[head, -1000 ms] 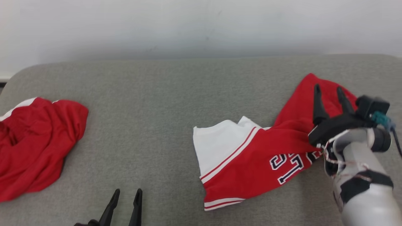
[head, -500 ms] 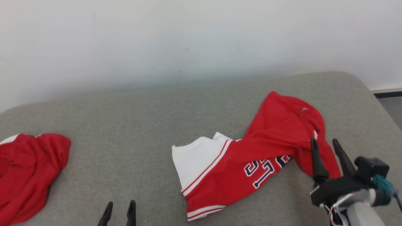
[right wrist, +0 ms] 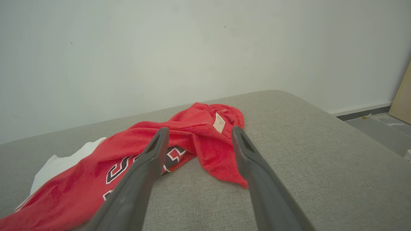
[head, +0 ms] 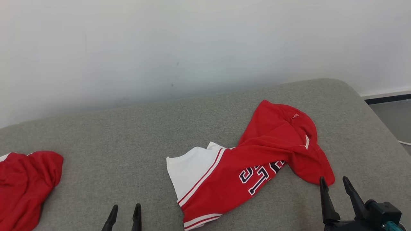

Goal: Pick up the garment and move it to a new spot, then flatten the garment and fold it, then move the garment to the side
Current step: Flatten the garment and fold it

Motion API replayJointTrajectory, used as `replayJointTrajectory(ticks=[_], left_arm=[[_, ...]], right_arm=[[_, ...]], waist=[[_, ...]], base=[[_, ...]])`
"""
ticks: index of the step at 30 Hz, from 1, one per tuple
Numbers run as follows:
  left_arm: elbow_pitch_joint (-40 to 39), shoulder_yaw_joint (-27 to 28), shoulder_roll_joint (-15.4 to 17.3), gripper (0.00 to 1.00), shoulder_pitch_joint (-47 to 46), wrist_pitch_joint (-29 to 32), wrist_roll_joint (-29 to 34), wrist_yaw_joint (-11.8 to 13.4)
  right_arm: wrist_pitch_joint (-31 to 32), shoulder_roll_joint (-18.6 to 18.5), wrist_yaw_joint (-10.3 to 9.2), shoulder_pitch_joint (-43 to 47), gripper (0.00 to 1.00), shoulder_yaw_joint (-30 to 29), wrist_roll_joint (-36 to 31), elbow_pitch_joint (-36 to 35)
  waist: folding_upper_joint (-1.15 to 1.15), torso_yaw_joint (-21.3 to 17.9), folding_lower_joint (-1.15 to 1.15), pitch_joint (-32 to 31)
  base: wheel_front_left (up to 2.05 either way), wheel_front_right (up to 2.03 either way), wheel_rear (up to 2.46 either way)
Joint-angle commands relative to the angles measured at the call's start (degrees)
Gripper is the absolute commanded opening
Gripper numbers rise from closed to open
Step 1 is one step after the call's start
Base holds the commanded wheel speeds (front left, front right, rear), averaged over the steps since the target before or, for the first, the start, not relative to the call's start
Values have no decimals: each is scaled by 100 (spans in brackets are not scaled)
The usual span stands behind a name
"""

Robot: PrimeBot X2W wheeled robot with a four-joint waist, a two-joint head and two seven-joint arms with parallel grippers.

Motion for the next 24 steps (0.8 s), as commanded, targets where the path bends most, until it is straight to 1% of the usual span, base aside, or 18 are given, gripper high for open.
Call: replayJointTrajectory(ticks=[1, 5, 8, 12, 15, 16, 18, 20, 21, 24], left_arm=[[83, -27, 3, 100, -174, -23, 59, -42], [624, -131, 3, 100, -737, -23, 95, -49], [1276, -218, 2, 100, -1336, 1, 63, -52], [2239, -228, 4, 100, -2179, 234, -61, 40], [2843, -319, 2, 100, -2735, 350, -170, 27], [3252, -401, 3, 100, -3080, 458, -229, -2], [3665, -472, 1, 100, -3389, 596, -260, 9], [4058, -542, 5, 100, -3671, 784, -264, 31], [4058, -542, 5, 100, -3671, 784, -264, 31], [4560, -645, 21, 100, -4080, 975, -168, 60]], right_arm=[[-24, 11, 2, 87, 100, -7, -68, -5], [-24, -3, 2, 99, 100, 63, -76, 21], [-24, -19, 2, 18, 100, 110, -23, 30], [-24, -129, 2, -108, 100, 202, -2, 78], [-24, -172, 2, -192, 100, 228, 13, 77], [-24, -185, 2, -239, 100, 236, 37, 47], [-24, -193, 2, -313, 100, 243, 39, 20], [-24, -187, 2, -366, 100, 249, 43, 16], [-24, -187, 2, -366, 100, 249, 43, 16], [-24, -174, 2, -426, 100, 247, 22, 25]], waist=[[0, -40, 1, 2], [0, -132, 1, 94], [0, -215, 1, 207], [0, -369, 1, 391], [0, -457, 1, 533], [0, -522, 1, 665], [0, -581, 1, 781], [0, -641, 1, 881], [0, -641, 1, 881], [0, -715, 1, 1013]], base=[[0, 0, 0], [0, 0, 0], [0, 0, 0], [0, 0, 0], [0, 0, 0], [0, 0, 0], [0, 0, 0], [0, 0, 0], [0, 0, 0], [0, 0, 0]])
